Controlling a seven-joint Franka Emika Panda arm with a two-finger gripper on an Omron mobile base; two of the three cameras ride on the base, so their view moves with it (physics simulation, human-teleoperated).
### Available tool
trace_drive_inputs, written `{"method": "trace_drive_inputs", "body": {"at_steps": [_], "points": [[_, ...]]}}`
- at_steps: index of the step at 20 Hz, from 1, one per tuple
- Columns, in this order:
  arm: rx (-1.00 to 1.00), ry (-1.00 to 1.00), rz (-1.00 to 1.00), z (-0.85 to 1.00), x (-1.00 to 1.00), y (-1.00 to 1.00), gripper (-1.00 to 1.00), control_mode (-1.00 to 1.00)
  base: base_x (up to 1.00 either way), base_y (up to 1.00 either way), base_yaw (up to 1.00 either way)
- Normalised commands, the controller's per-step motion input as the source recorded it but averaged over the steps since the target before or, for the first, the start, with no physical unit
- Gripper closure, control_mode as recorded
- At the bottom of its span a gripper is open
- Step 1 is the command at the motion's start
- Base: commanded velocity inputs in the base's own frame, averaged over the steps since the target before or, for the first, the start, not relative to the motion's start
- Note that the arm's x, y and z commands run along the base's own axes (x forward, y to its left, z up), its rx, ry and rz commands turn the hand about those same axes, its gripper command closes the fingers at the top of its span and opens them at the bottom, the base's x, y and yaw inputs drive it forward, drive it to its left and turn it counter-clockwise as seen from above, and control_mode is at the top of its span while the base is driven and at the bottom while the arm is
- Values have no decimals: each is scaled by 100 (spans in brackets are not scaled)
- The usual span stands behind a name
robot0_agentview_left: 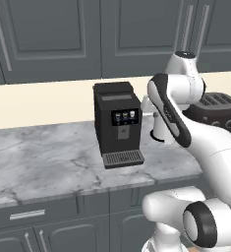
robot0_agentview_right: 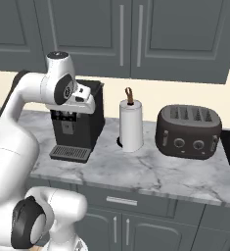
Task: Take the pizza cutter from the drawer on the left and place it on the dining counter for cutting.
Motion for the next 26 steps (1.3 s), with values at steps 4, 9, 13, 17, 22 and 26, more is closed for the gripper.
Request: {"method": "trace_drive_inputs", "body": {"at_steps": [4,9,13,17,22,26], "points": [[0,0,0,0,-23,12,-100,-100,0,0,0],[-5,1,3,-9,-93,83,-100,-100,0,0,0],[-14,0,12,-21,-98,100,-100,-100,0,0,0],[-15,0,20,-38,-69,100,-100,-100,0,0,0],[-17,-2,26,-34,-4,100,-100,-100,0,0,0],[-25,0,25,-22,2,100,-100,-100,0,0,0]]}}
